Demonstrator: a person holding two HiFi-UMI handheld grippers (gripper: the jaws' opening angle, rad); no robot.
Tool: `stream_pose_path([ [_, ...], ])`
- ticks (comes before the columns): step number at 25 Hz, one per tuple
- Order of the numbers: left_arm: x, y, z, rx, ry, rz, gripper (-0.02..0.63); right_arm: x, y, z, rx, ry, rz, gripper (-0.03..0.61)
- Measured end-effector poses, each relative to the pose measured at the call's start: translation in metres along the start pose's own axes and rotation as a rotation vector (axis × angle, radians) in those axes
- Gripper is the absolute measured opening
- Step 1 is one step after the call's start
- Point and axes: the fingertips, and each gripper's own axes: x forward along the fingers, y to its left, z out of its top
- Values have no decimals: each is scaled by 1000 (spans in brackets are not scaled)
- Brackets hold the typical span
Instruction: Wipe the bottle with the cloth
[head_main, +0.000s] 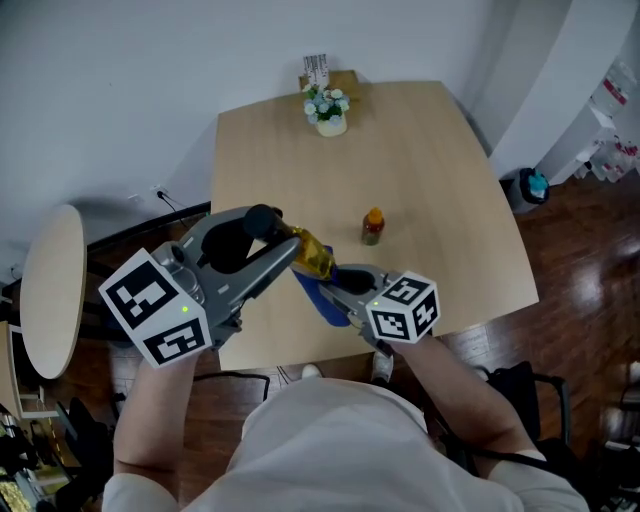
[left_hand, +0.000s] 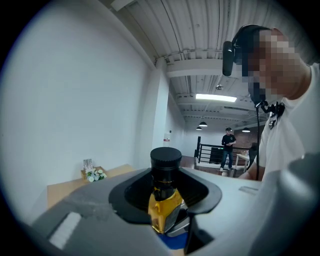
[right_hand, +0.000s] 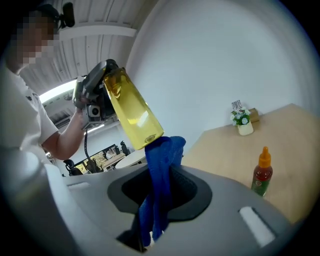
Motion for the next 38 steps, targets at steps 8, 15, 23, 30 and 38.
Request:
stream_pose_path([
  [8,2,14,-19,0,33,-14,156,-21,-13,-11,42,3,-61,92],
  [15,20,28,-37,2,56,8,158,-63,-29,-23,72,-24,-152,92],
  [23,62,52,-81,2,113,73,158,-139,-37,-31,71,-44,-263,92],
  [30,104,76,-130,10,146,177,158,-184,-31,-46,109,-54,-295,93],
  [38,146,117,-194,-5,193,264,158,-209,-33,-42,86,-40,-311,93],
])
